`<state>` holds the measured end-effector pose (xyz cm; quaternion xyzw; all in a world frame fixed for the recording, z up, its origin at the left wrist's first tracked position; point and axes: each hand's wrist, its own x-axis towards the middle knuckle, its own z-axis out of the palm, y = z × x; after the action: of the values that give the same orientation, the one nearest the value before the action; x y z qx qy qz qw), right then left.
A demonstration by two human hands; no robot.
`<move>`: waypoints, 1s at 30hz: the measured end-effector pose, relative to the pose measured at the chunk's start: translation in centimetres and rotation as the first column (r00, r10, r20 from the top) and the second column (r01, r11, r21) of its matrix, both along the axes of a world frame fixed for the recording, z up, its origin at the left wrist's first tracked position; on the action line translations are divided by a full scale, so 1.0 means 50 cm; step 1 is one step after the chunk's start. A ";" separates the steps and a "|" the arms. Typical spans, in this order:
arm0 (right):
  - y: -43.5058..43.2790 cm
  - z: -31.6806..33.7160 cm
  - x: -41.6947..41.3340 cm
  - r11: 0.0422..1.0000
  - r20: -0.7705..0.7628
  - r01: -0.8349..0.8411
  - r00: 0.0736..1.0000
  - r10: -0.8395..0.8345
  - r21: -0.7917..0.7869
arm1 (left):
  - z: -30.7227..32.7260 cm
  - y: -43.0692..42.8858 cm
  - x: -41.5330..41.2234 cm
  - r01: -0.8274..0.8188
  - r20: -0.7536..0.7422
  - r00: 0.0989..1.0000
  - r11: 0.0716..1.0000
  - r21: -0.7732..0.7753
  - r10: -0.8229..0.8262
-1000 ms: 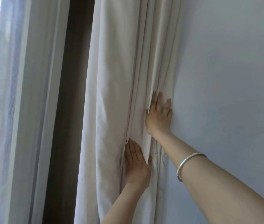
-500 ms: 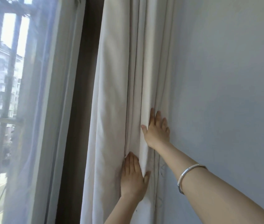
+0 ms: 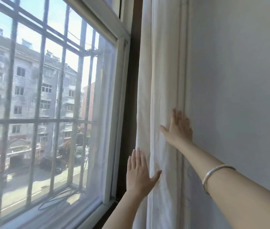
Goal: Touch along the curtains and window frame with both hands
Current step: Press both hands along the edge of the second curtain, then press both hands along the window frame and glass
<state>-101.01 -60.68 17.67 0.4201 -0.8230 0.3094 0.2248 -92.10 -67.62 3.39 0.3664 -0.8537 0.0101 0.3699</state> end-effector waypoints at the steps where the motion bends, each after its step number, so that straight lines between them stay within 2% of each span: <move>1: 0.010 -0.001 0.020 1.000 -0.003 -0.019 1.000 0.019 0.003 | 0.000 0.013 0.026 -0.019 -0.013 1.000 1.000 0.004 0.019; 12: 0.106 -0.023 0.300 0.933 -0.002 -0.342 0.939 0.344 0.111 | 0.003 0.156 0.387 -0.295 0.003 0.956 0.955 0.026 0.295; 16: 0.115 -0.032 0.412 0.897 0.014 -0.432 0.901 0.433 0.094 | 0.008 0.192 0.531 -0.373 -0.033 0.927 0.928 -0.001 0.373; 25: 0.113 -0.076 0.734 0.762 0.004 -0.643 0.764 0.645 0.077 | -0.003 0.291 0.875 -0.602 -0.076 0.796 0.798 0.013 0.601; 30: 0.150 -0.102 0.936 0.632 0.044 -0.770 0.637 0.769 0.093 | -0.020 0.379 1.080 -0.735 -0.070 0.677 0.678 -0.020 0.732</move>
<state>-54.19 -53.20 12.57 0.7415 -0.5804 0.3331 0.0495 -38.12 -48.66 2.37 0.6693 -0.6241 0.1670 0.3671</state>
